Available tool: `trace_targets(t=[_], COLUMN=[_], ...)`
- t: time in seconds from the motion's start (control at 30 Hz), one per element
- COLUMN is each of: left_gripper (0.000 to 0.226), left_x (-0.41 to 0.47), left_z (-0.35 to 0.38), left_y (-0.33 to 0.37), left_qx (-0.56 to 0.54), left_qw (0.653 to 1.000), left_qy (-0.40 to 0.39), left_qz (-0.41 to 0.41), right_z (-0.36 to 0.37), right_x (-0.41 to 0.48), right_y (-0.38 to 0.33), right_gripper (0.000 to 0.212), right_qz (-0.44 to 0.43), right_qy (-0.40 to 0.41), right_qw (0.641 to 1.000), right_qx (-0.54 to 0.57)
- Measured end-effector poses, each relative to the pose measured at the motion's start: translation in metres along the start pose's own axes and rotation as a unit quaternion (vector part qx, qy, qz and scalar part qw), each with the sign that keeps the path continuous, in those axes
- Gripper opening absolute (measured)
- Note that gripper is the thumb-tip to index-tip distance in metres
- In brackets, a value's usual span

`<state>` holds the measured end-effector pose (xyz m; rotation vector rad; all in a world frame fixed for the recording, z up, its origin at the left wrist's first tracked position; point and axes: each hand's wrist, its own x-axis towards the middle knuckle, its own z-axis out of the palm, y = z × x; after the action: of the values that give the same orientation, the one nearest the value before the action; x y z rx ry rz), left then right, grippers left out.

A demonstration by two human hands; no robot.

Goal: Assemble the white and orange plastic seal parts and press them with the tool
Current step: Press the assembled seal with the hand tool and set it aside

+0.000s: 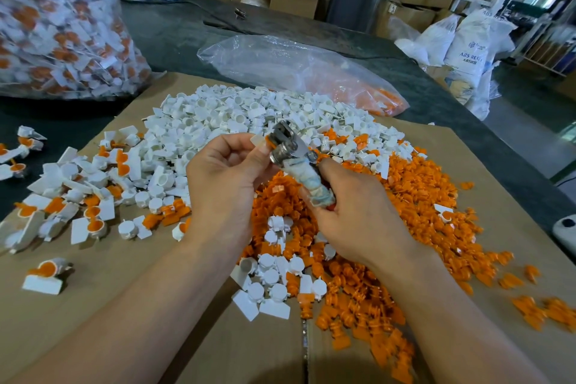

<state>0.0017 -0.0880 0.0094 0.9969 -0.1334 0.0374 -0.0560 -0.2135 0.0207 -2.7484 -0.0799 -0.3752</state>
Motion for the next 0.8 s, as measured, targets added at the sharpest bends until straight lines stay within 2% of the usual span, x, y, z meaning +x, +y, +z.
trace_targets(t=[0.8], left_gripper=[0.028], left_x=[-0.0007], left_z=[-0.0009], left_y=[0.0026], left_qx=[0.013], left_qw=[1.000], left_qy=[0.018], left_qz=[-0.003], right_z=[0.0023], right_x=[-0.0002], right_y=[-0.0029], right_gripper=[0.020], right_qz=[0.003], right_qy=[-0.006], right_qw=[1.000], right_qx=[-0.012])
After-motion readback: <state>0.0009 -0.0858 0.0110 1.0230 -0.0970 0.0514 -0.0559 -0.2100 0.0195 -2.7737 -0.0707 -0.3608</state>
